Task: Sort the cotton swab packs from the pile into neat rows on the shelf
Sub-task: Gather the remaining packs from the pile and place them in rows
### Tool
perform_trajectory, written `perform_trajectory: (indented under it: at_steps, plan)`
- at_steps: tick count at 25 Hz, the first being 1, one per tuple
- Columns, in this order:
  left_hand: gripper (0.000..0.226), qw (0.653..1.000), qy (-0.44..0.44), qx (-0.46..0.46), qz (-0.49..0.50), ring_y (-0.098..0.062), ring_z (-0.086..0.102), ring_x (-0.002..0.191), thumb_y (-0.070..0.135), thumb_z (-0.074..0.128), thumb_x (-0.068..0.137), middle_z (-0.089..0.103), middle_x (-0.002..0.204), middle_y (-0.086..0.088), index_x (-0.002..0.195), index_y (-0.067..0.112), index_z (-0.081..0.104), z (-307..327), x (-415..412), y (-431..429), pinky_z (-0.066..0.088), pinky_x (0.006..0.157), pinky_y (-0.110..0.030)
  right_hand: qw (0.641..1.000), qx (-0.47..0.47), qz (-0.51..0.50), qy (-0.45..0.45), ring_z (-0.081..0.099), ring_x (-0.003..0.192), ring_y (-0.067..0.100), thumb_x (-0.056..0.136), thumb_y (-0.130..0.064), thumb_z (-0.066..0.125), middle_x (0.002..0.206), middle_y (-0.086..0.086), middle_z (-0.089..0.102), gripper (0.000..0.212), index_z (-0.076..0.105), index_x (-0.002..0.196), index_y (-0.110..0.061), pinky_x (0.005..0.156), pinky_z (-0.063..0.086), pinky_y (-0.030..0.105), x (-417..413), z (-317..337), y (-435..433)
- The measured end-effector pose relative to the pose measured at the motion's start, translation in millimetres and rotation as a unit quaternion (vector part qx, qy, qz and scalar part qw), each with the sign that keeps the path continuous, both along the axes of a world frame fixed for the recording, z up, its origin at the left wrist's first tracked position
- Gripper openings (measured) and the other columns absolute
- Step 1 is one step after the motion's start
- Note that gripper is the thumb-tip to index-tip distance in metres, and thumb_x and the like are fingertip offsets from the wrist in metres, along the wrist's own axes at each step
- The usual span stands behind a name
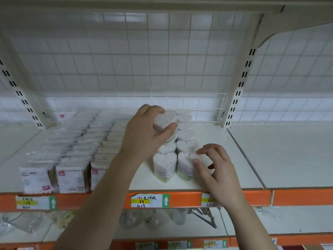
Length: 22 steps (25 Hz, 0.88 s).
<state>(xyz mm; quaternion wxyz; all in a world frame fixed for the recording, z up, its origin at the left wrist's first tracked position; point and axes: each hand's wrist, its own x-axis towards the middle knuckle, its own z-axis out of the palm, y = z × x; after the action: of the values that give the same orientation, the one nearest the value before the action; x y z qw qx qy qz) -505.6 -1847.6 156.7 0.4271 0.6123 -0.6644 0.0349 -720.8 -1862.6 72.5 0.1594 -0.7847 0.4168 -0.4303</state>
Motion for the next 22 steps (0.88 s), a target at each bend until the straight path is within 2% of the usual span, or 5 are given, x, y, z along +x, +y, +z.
perform_trajectory:
  at_steps: [3, 6, 12, 16, 22]
  plan:
    - [0.046, 1.0, 0.01, -0.001, -0.03, -0.005, 0.049, 0.072, 0.054, 0.056, 0.071, 0.054, 0.095, 0.011, 0.104, 0.022, 0.06, 8.2, -15.9, -34.9, 0.036, 0.066, -0.02, 1.0, 0.003, -0.013, -0.017, 0.052, 0.103, 0.002, 0.092, -0.032, 0.053, 0.113, -0.011, 0.049, 0.016, 0.062, 0.103, -0.024, 0.068, 0.046, 0.016, -13.3, -0.2, -9.6]
    - [0.052, 0.998, 0.026, 0.021, -0.053, -0.011, 0.05, 0.086, 0.049, 0.053, 0.064, 0.054, 0.098, 0.008, 0.106, 0.019, 0.061, 12.8, -30.2, -69.9, 0.036, 0.072, -0.023, 0.999, 0.014, -0.021, -0.023, 0.053, 0.1, 0.001, 0.094, -0.02, 0.054, 0.111, -0.011, 0.05, 0.013, 0.063, 0.101, -0.024, 0.066, 0.046, 0.015, -26.1, -3.5, -20.9]
    - [0.052, 0.99, 0.041, 0.09, -0.1, -0.012, 0.05, 0.092, 0.045, 0.058, 0.065, 0.05, 0.102, 0.006, 0.111, 0.021, 0.062, 6.0, -48.2, -140.9, 0.037, 0.077, -0.023, 0.999, 0.032, -0.032, 0.003, 0.053, 0.098, 0.004, 0.093, -0.02, 0.054, 0.108, -0.015, 0.048, 0.012, 0.063, 0.099, -0.025, 0.075, 0.046, 0.022, -45.5, -9.7, -45.7]
    - [0.045, 0.989, 0.001, 0.108, -0.102, -0.014, 0.052, 0.09, 0.039, 0.074, 0.075, 0.044, 0.101, 0.004, 0.113, 0.019, 0.064, -3.5, -50.6, -182.3, 0.035, 0.078, -0.02, 0.998, 0.05, -0.025, 0.029, 0.053, 0.094, 0.004, 0.091, -0.02, 0.057, 0.106, -0.012, 0.05, 0.011, 0.061, 0.101, -0.023, 0.076, 0.041, 0.016, -52.0, -13.8, -62.2]
    - [0.051, 0.975, -0.139, 0.15, -0.084, -0.019, 0.052, 0.104, 0.054, 0.069, 0.075, 0.054, 0.108, 0.001, 0.115, 0.022, 0.063, -11.5, -63.4, -214.3, 0.04, 0.083, -0.028, 0.996, 0.046, -0.021, 0.077, 0.047, 0.08, -0.007, 0.086, -0.016, 0.061, 0.105, -0.011, 0.052, 0.019, 0.06, 0.104, -0.022, 0.071, 0.031, 0.003, -55.7, -24.9, -79.7]
